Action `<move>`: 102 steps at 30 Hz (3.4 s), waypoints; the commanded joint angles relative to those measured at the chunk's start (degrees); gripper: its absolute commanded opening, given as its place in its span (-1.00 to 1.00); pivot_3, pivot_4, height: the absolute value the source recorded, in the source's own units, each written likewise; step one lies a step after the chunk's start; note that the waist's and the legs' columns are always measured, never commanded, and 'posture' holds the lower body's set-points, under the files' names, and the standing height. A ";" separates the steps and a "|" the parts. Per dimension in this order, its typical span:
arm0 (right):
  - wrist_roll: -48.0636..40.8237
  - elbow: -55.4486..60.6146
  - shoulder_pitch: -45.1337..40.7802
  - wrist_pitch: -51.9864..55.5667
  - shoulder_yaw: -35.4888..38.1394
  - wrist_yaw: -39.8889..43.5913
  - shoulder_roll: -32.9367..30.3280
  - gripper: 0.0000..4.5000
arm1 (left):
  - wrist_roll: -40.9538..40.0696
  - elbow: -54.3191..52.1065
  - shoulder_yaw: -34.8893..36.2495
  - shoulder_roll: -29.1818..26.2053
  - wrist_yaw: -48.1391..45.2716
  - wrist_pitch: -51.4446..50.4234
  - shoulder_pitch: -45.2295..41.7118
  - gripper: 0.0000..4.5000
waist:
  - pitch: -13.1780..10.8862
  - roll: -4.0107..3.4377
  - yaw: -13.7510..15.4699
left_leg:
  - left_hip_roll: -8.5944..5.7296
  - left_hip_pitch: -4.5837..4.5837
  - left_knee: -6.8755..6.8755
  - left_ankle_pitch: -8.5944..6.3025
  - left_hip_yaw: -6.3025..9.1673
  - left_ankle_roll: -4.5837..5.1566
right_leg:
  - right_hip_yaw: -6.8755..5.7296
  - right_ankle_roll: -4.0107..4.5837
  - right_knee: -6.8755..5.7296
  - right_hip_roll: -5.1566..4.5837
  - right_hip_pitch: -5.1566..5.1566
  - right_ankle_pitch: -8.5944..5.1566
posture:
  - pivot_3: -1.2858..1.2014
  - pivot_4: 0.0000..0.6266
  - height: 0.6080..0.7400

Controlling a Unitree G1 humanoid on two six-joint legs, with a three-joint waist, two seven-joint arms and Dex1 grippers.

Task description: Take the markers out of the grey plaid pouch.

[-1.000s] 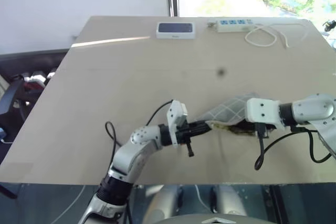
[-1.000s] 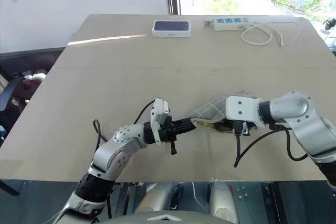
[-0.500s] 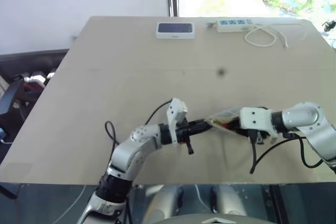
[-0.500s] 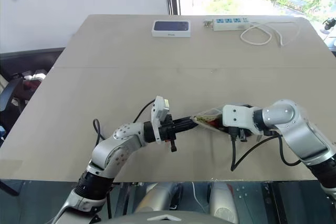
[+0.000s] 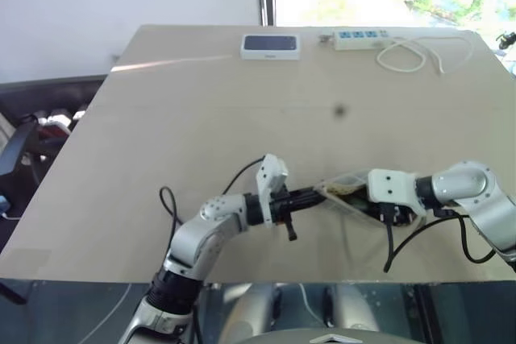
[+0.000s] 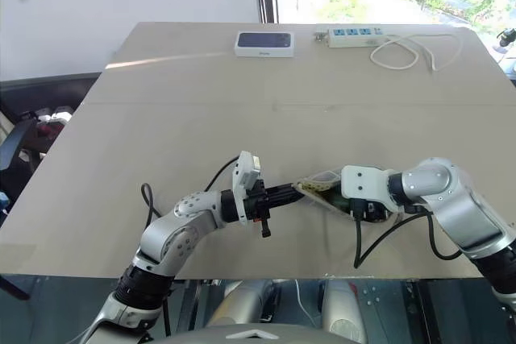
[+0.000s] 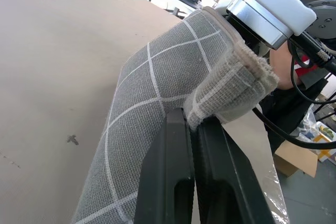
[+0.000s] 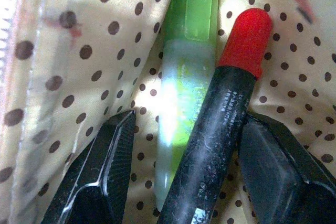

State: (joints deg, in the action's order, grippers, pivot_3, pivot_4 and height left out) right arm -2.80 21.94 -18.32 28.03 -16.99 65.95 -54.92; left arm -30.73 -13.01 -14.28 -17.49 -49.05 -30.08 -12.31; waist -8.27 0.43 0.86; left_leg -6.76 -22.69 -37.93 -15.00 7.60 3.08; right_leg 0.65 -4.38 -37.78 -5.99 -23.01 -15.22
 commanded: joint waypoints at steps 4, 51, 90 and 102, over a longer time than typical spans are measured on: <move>-6.22 3.45 1.36 5.80 2.77 0.80 0.68 -0.41 | -0.42 -2.21 1.42 -0.18 -0.27 1.27 -0.53 -1.00 | 0.00 0.00 0.00 | 0.00 0.00 0.00 0.00 0.00 0.00 | 0.00 0.00 0.00 0.00 0.01 0.00 | 0.03 -0.52 0.97; -0.55 -1.42 3.83 -23.91 10.27 -4.63 0.91 -0.79 | 4.36 1.41 3.69 0.66 3.48 8.21 -1.65 -1.00 | 0.00 0.03 -0.02 | -0.01 0.01 -0.11 0.00 0.01 0.00 | -0.02 0.00 -0.06 0.01 0.05 0.00 | 0.03 -0.52 0.97; -49.96 11.82 -6.51 56.40 38.51 -35.00 29.57 -0.79 | 7.10 1.04 1.84 3.19 6.00 10.58 -1.08 -1.00 | -0.03 0.00 -0.07 | -0.02 -0.06 -0.09 -0.01 0.03 0.01 | 0.00 0.02 -0.12 0.00 -0.02 0.01 | 0.03 -0.52 0.97; -50.79 17.69 6.72 39.82 31.04 -17.63 10.64 -0.79 | 6.93 4.68 4.92 4.74 8.78 10.60 -4.62 -1.00 | -0.03 0.00 -0.16 | -0.01 -0.06 -0.12 -0.01 0.00 0.03 | 0.00 0.00 -0.12 0.02 -0.02 0.01 | 0.03 -0.52 0.97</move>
State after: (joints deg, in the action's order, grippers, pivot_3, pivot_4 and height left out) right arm -53.08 37.64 -12.16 70.66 14.50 46.01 -43.08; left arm -23.69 -7.56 -10.80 -12.94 -40.77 -19.92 -16.05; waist -8.30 0.44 0.71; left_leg -6.76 -22.76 -38.05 -15.01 7.61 3.11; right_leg 0.62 -4.38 -37.91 -5.96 -23.03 -15.21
